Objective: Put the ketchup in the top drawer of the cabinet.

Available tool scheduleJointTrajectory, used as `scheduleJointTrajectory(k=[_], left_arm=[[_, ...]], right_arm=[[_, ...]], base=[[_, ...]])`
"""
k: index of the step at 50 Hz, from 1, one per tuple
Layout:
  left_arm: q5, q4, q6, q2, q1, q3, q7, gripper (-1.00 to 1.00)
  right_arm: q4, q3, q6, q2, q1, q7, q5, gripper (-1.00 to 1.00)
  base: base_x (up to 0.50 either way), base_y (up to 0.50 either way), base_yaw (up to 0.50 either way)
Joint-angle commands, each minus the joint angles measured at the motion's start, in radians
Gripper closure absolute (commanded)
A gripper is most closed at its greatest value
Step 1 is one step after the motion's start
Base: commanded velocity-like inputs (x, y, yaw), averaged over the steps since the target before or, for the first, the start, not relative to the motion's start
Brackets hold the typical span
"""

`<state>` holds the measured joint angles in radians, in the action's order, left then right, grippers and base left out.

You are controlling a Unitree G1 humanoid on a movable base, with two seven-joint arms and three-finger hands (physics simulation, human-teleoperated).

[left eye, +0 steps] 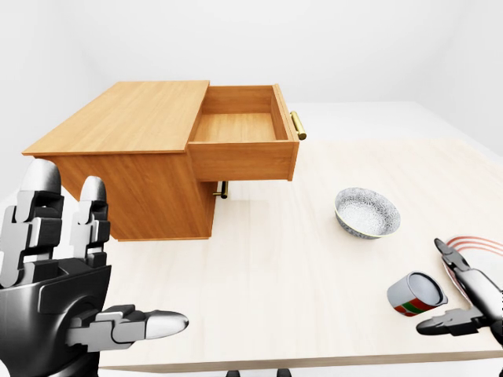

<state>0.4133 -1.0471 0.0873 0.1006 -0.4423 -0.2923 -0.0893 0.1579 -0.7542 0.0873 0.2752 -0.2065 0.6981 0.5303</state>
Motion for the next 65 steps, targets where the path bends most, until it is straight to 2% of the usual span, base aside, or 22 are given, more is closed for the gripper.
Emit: scheduleJointTrajectory(k=[1, 34, 43, 44, 45, 46, 56, 65], left_arm=[[-0.002, 0.000, 0.000, -0.004, 0.002, -0.003, -0.003, -1.00], [-0.008, 0.000, 0.000, -0.011, 0.010, -0.005, -0.009, -1.00], [-0.008, 0.000, 0.000, -0.009, 0.001, 0.000, -0.008, -1.00], [-0.009, 0.000, 0.000, -0.009, 0.000, 0.001, -0.007, -1.00], [-0.007, 0.000, 0.000, -0.008, 0.000, 0.000, -0.006, -1.00], [-0.008, 0.000, 0.000, -0.009, 0.002, 0.000, -0.007, -1.00], [0.000, 0.000, 0.000, 0.000, -0.002, -0.002, 0.001, -1.00], [-0.029, 0.000, 0.000, -0.029, 0.014, -0.002, -0.023, -1.00]], right_arm=[[-0.031, 0.013, 0.000, 0.002, -0.007, 0.000, -0.007, -1.00], [-0.124, 0.032, 0.000, 0.010, -0.016, 0.000, -0.013, -1.00], [-0.236, 0.051, 0.000, 0.047, 0.000, 0.000, -0.045, -0.99], [-0.240, 0.053, 0.000, 0.047, -0.002, 0.000, -0.048, -0.65], [-0.241, 0.055, 0.000, 0.047, -0.003, 0.000, -0.051, 0.23], [-0.243, 0.055, 0.000, 0.047, -0.001, 0.000, -0.055, 1.00], [-0.208, 0.055, 0.000, 0.036, -0.017, 0.000, -0.042, 1.00], [-0.164, 0.057, 0.000, 0.015, -0.024, 0.000, -0.024, 1.00]], base=[[0.00, 0.00, 0.00], [0.00, 0.00, 0.00], [0.00, 0.00, 0.00], [0.00, 0.00, 0.00], [0.00, 0.00, 0.00], [0.00, 0.00, 0.00], [0.00, 0.00, 0.00], [0.00, 0.00, 0.00]])
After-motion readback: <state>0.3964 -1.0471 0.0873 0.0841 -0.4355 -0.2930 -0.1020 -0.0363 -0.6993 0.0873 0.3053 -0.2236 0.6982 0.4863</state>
